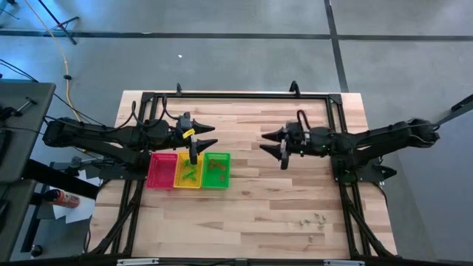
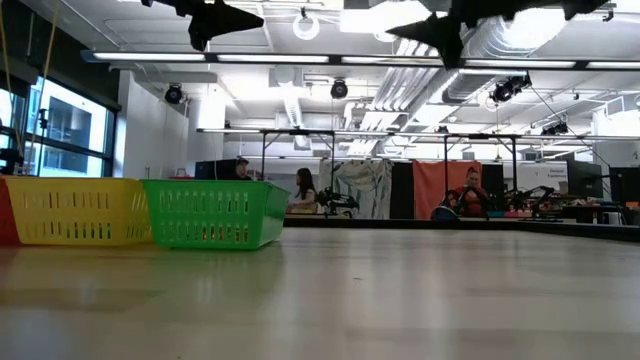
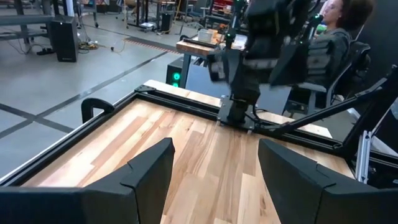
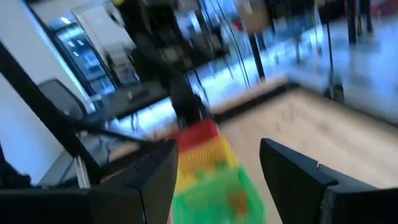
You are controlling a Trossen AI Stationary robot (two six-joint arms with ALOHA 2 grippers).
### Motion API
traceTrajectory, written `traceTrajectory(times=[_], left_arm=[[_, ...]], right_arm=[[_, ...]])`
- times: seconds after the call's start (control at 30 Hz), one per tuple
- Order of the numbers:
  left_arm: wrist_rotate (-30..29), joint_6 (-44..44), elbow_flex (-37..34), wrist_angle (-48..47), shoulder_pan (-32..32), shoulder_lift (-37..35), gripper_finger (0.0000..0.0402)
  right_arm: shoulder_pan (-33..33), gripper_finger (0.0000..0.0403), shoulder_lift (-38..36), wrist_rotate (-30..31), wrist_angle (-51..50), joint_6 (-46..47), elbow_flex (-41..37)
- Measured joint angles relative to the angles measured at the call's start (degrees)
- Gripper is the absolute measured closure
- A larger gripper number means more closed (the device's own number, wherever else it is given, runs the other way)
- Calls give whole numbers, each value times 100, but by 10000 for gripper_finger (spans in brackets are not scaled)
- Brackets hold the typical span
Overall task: Sort Halloween decoration
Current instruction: Put the white skull toy into the red bin
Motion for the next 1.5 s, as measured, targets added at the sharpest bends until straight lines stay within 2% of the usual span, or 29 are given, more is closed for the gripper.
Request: traceTrajectory(times=[0.13,0.3,0.77,0.97,1.5], left_arm=[[18,0,0,3,0,-2,177],[455,0,0,4,-2,0,177],[405,4,0,4,-2,-1,177],[195,7,0,4,-2,-1,177],[156,-144,0,4,0,0,177]], right_arm=[[4,181,17,-34,445,-1043,138],[4,181,20,-61,467,-1909,201],[4,181,22,-23,454,-1663,201],[-41,181,24,-10,449,-1218,201],[-74,181,24,8,300,-1196,201]])
